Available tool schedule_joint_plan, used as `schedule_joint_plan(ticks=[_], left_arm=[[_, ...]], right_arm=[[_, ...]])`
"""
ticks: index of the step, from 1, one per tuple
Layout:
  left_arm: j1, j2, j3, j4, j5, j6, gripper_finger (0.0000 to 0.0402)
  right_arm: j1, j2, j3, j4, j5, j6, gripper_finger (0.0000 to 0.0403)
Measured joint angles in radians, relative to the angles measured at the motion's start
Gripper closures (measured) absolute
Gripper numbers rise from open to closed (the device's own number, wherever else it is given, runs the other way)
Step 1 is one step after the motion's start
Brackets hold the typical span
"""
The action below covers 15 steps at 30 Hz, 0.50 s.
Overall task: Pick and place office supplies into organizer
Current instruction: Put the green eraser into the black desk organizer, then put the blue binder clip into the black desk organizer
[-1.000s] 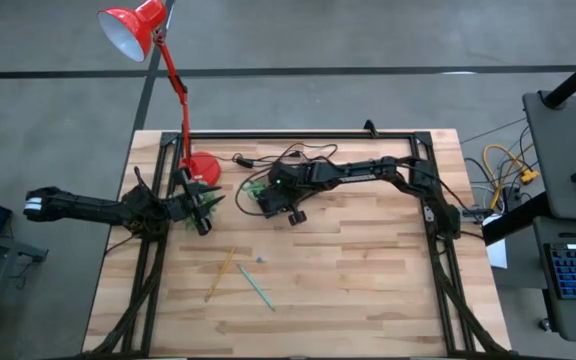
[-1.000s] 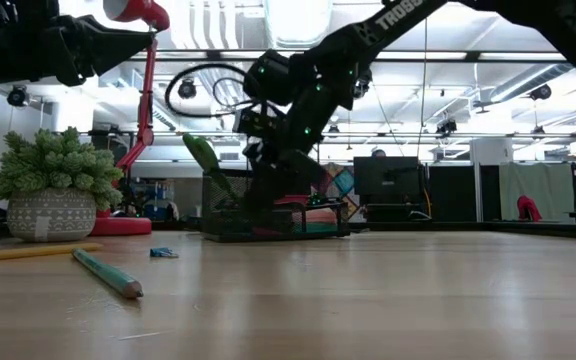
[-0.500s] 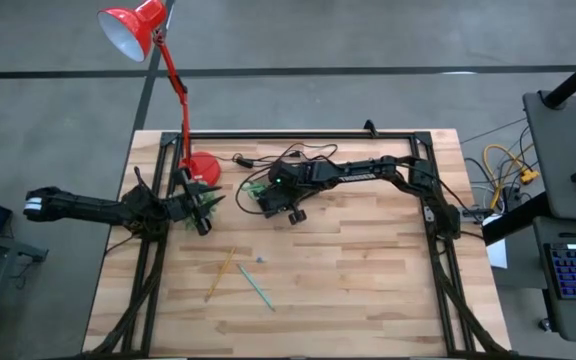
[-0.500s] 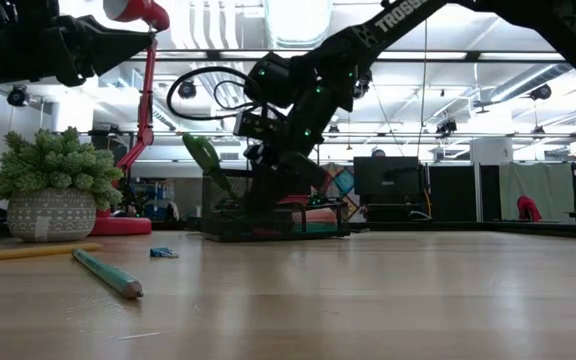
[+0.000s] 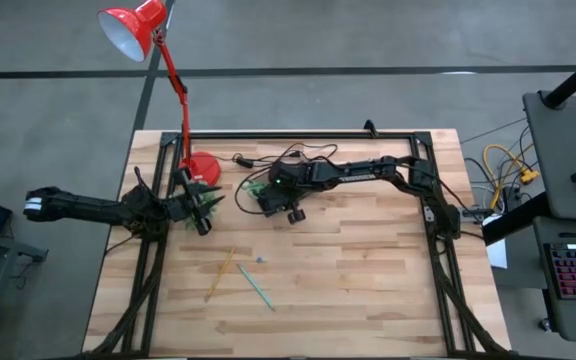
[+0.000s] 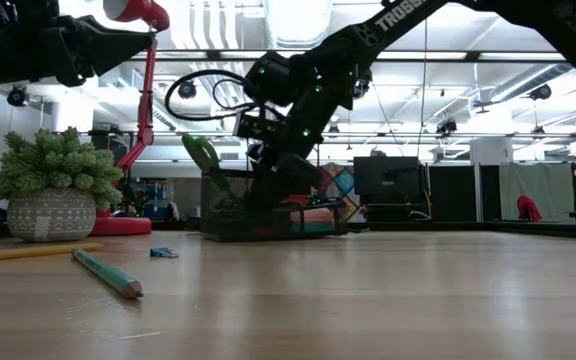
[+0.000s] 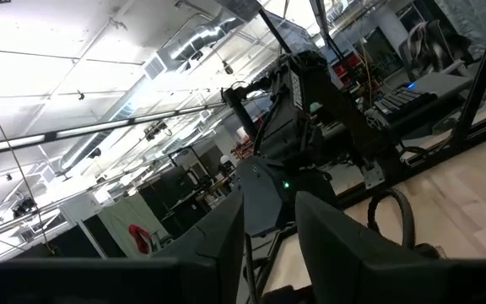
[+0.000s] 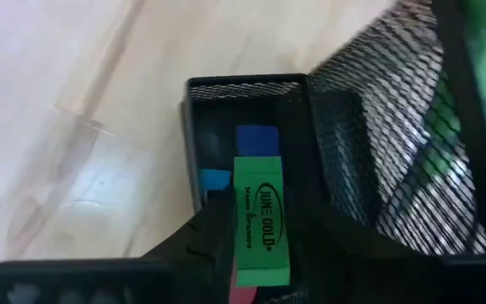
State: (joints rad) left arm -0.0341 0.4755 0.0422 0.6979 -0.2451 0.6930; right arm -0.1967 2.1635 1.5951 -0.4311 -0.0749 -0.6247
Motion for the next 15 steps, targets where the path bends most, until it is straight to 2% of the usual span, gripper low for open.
schedule_joint_plan(ticks=[7,15], left_arm=[[0.0,0.0,0.0,0.0,0.0,0.0,0.0306],[0.0,0.0,0.0,0.0,0.0,0.0,0.0306]], right_arm=[[0.0,-0.005,0.002,0.006,0.009,0.059,0.0255],[0.009,-0.019,0.002,-0.002,-0.004,0.095,0.0256]])
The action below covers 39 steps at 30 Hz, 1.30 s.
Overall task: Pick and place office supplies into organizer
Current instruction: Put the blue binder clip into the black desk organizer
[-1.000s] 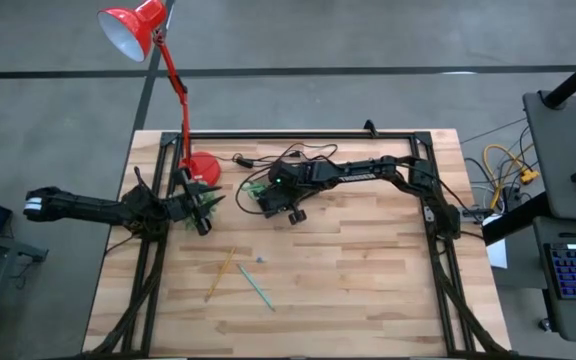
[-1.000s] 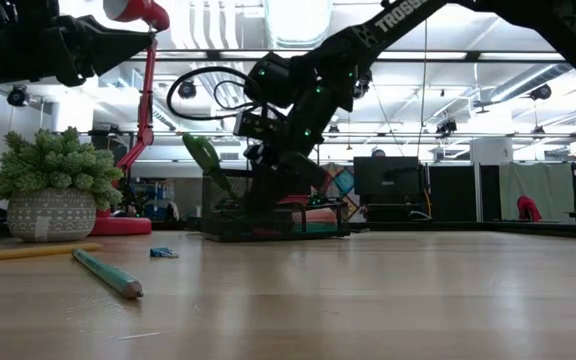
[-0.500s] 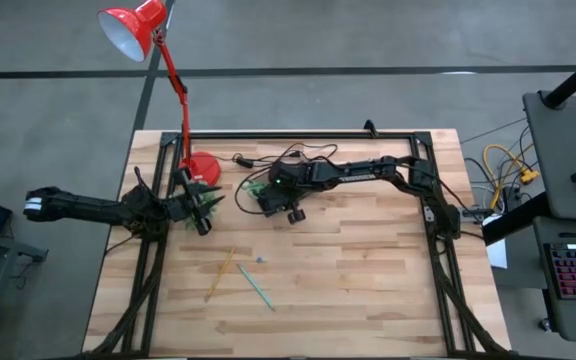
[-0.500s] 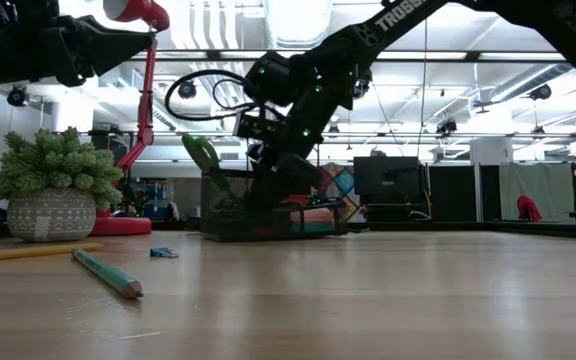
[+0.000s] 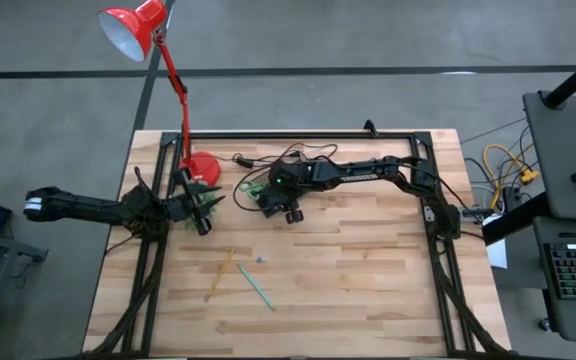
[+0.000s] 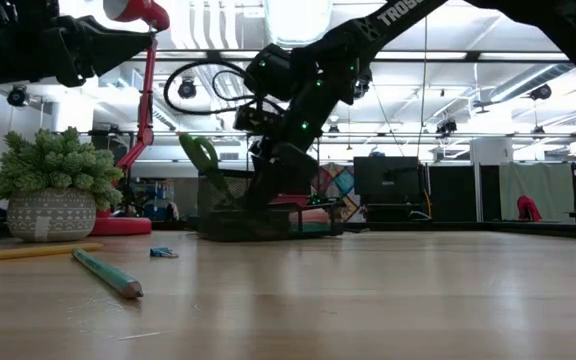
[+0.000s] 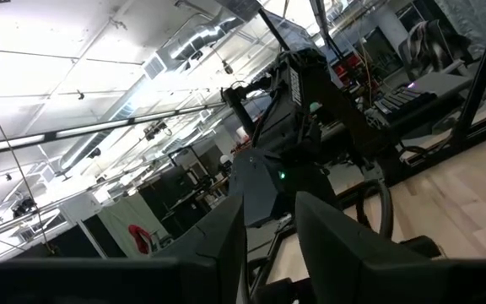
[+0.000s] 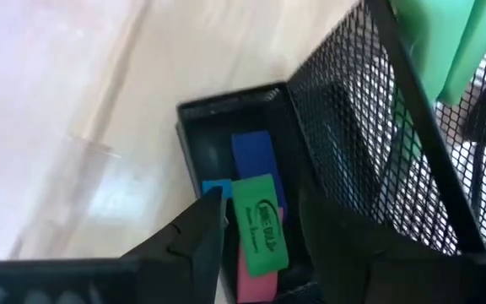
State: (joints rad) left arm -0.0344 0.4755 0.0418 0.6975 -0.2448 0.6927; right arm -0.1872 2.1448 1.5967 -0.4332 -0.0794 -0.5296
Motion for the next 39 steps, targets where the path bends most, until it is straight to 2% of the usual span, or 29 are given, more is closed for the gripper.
schedule_joint_plan(ticks=[9,14,19,26,33,39], left_arm=[[0.0,0.0,0.0,0.0,0.0,0.0,0.0306],[0.0,0.0,0.0,0.0,0.0,0.0,0.0306],[0.0,0.0,0.0,0.0,0.0,0.0,0.0306],[0.0,0.0,0.0,-0.001,0.0,-0.001,0.0306],[0.0,0.002,0.0,-0.003,0.0,-0.004,0.0306],[0.0,0.002,0.0,-0.005,0.0,-0.005,0.0306]], right_arm=[[0.017,-0.035,0.004,-0.009,-0.001,0.074,0.0273],[0.032,-0.05,0.04,-0.013,0.001,0.168,0.0281],[0.036,-0.084,0.047,-0.042,-0.006,0.174,0.0295],[0.035,-0.207,0.013,-0.113,-0.006,0.22,0.0326],[0.045,-0.418,-0.134,-0.095,-0.006,0.279,0.0356],[0.079,-0.649,-0.393,0.064,0.018,0.309,0.0364]])
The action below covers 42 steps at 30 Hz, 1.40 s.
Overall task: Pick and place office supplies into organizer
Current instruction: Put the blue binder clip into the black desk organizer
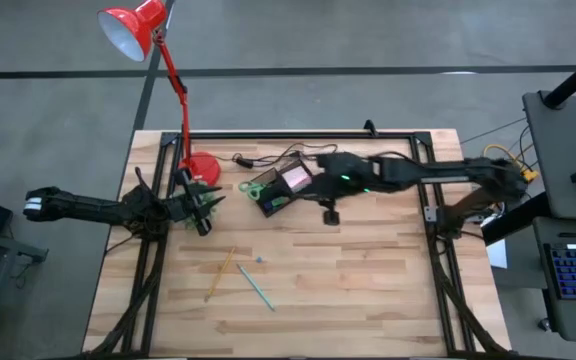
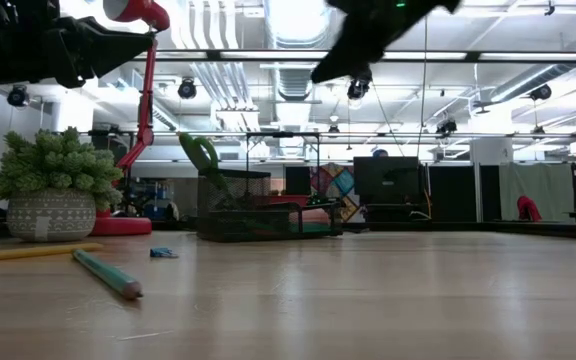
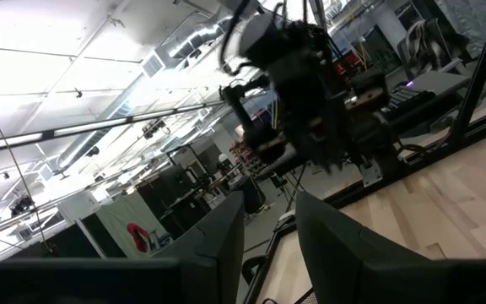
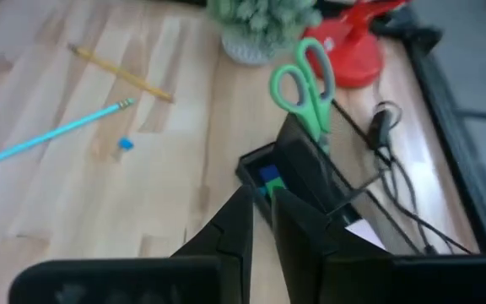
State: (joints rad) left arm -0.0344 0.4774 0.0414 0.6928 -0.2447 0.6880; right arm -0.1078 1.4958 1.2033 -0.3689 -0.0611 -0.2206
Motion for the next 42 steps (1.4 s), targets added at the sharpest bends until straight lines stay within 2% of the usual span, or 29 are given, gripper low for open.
schedule_joint_plan(ticks=[6,12,16,23,28,32,36,42], left_arm=[[0.0,0.0,0.0,0.001,0.0,0.0,0.0306],[0.0,0.0,0.0,0.003,0.0,0.0,0.0306],[0.0,0.0,0.0,0.003,0.0,0.0,0.0306],[0.0,0.0,0.0,0.003,0.0,0.0,0.0306],[0.0,0.0,0.0,0.003,0.0,0.0,0.0306],[0.0,0.0,0.005,0.011,0.0,0.026,0.0306],[0.0,0.0,0.011,0.118,0.001,0.126,0.0306],[0.0,0.001,0.002,0.128,0.001,-0.025,0.0306]], right_arm=[[0.027,-0.251,-0.34,0.245,0.126,0.04,0.0365],[0.024,-0.465,-0.639,0.508,0.155,0.048,0.0365],[0.024,-0.603,-0.784,0.645,0.188,0.006,0.0365],[0.024,-0.863,-0.899,0.651,0.194,0.008,0.0365],[0.024,-0.986,-0.949,0.65,0.194,0.006,0.0365],[0.024,-1.028,-0.957,0.652,0.194,0.002,0.0365],[0.024,-1.03,-0.945,0.664,0.194,-0.039,0.0365],[0.024,-1.03,-0.911,0.664,0.194,-0.133,0.0365]])
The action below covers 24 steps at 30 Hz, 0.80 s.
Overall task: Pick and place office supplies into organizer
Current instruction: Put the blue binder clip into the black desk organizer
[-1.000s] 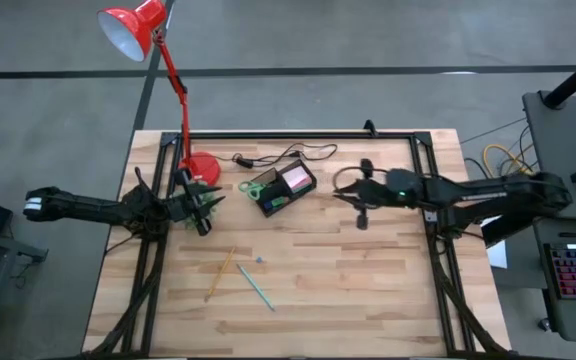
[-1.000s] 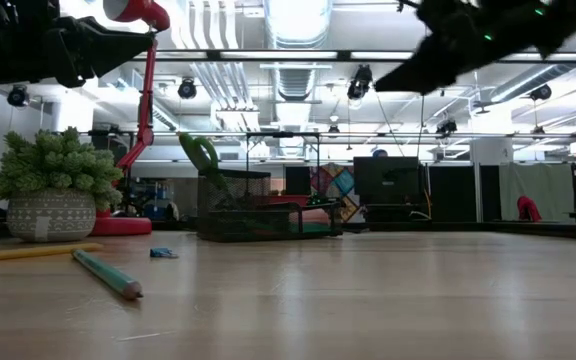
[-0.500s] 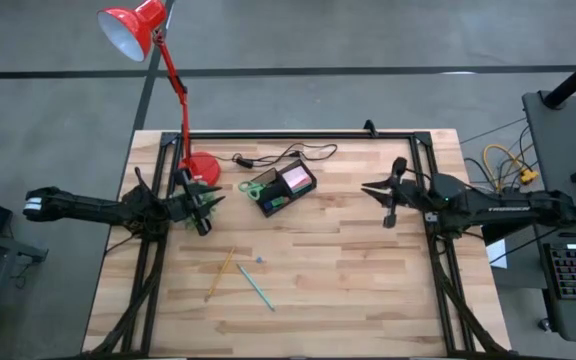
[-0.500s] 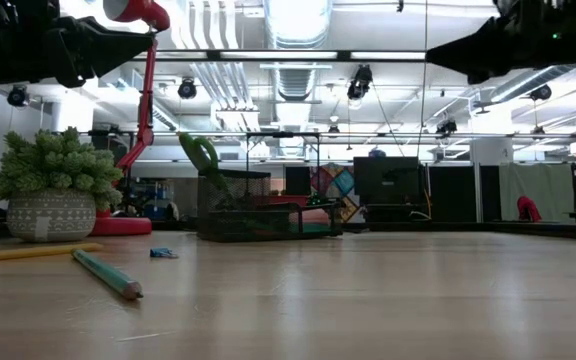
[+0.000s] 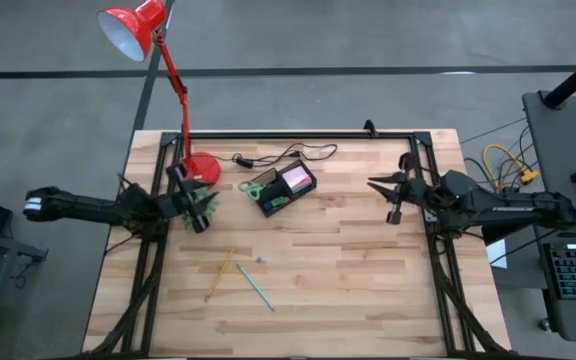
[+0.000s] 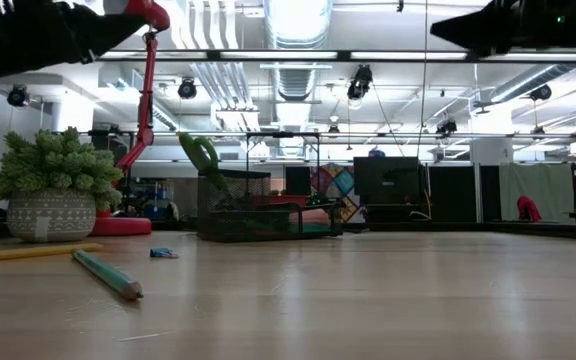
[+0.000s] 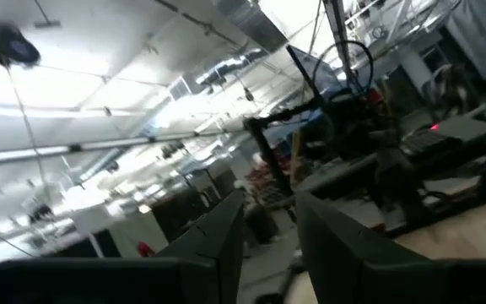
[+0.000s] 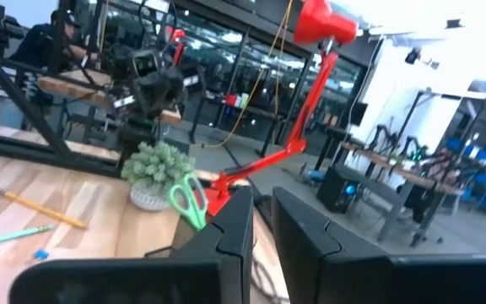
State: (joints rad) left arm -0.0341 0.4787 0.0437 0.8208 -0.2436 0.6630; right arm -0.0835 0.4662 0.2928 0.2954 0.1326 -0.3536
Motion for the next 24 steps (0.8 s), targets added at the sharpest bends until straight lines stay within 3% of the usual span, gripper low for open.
schedule_joint_plan(ticks=[7,16,24], left_arm=[[0.0,0.102,0.027,-0.086,0.0,-0.062,0.0301],[-0.002,0.339,0.191,-0.234,0.0,-0.085,0.0234],[-0.04,0.501,0.446,-0.722,0.003,-0.28,0.0231]], right_arm=[[0.0,0.0,0.045,0.0,0.0,-0.082,0.0364],[0.0,0.0,0.062,-0.001,0.0,-0.094,0.0364],[0.0,0.0,0.062,-0.003,0.0,-0.167,0.0364]])
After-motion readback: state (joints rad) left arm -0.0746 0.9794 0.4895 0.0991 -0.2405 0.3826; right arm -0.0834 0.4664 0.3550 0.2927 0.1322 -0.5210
